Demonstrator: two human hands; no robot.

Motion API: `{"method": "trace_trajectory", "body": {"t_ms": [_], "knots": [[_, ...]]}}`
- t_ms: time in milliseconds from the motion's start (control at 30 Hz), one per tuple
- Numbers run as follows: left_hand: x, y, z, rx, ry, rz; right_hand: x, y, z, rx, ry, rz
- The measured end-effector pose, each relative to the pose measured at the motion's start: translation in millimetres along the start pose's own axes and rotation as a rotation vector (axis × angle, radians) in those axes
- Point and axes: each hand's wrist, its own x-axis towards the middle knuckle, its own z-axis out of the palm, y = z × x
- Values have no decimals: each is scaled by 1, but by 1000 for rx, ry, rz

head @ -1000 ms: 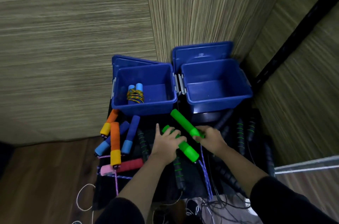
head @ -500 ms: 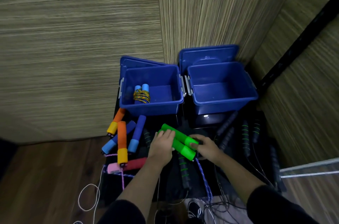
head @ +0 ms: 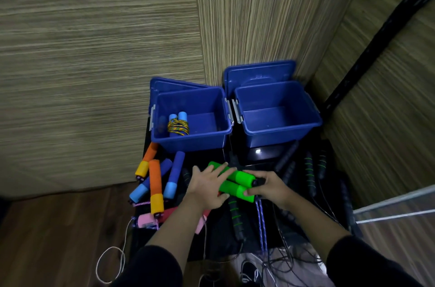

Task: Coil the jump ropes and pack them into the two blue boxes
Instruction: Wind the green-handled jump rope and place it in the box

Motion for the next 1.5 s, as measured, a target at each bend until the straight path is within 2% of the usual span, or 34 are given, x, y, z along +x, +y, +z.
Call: {"method": "trace_trajectory", "body": {"t_ms": [100, 167, 233, 367, 533, 767, 933, 1067, 1200, 1367, 1500], "knots": [[2, -3, -9, -25, 87, 91, -8, -17, -14, 0, -85, 43], [3, -2, -19, -79, 66, 114, -10, -26, -23, 22, -115, 48], [4, 3, -27, -97, -18, 100, -10, -31, -29, 95, -114, 28], [7, 8, -35, -137, 22, 60, -11, -40, -33, 218, -88, -42], [6, 5, -42, -150, 41, 18, -19, -55, -33, 189, -202, -50], [-2, 4, -47, -280, 43, 93, -18, -62, -24, 225, -64, -125], [-4, 12, -54, -345, 40, 28, -13, -63, -12, 366, 34, -144], [-6, 13, -55, -354, 67, 5, -13, -69, -7, 368, 53, -183], [-6, 15, -61, -468, 117, -58, -12, -76, -7, 388, -17, -204], [-8, 19, -69, -707, 110, -93, -8, -89, 2, 381, 79, -277], [-7, 20, -73, -764, 136, -59, -5, -101, 7, 400, 97, -279]]}}
